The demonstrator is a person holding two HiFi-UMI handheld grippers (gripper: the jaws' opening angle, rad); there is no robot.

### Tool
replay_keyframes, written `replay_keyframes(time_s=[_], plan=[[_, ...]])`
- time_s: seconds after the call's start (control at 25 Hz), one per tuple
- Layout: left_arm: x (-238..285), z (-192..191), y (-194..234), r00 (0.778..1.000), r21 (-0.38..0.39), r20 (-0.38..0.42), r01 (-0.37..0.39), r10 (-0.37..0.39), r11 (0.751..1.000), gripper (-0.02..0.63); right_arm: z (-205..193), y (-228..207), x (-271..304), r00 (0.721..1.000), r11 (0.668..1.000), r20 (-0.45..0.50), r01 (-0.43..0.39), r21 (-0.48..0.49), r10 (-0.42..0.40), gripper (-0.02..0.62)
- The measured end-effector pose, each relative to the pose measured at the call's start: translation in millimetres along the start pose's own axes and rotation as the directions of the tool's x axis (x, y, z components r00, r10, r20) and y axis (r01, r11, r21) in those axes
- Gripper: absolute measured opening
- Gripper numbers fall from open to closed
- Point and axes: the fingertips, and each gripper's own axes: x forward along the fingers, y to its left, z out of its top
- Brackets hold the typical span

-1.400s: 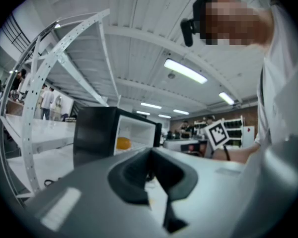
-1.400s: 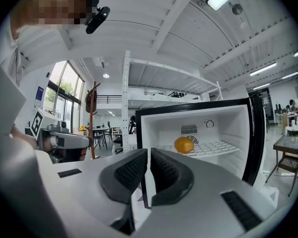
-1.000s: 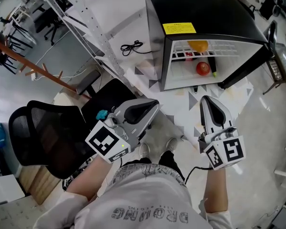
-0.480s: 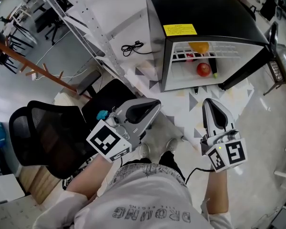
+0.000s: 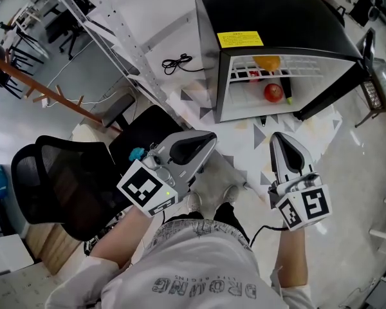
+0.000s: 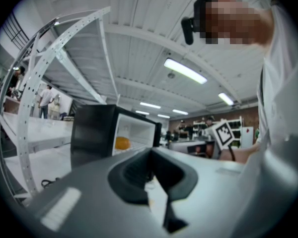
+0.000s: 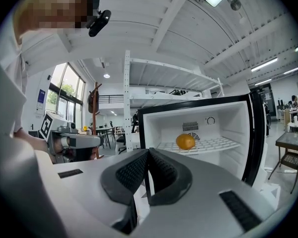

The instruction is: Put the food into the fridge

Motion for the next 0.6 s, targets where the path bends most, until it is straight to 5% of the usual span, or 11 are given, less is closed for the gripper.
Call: replay_keyframes(time_s=[0.6], plan=[[6.2, 0.5, -1.3, 1.0, -0.004, -0.002, -0.001, 0.001, 1.0, 0.006, 0.4, -4.1, 0.4, 1.0, 1.0, -0.002, -0.006, 0.003, 0.006, 0.003]])
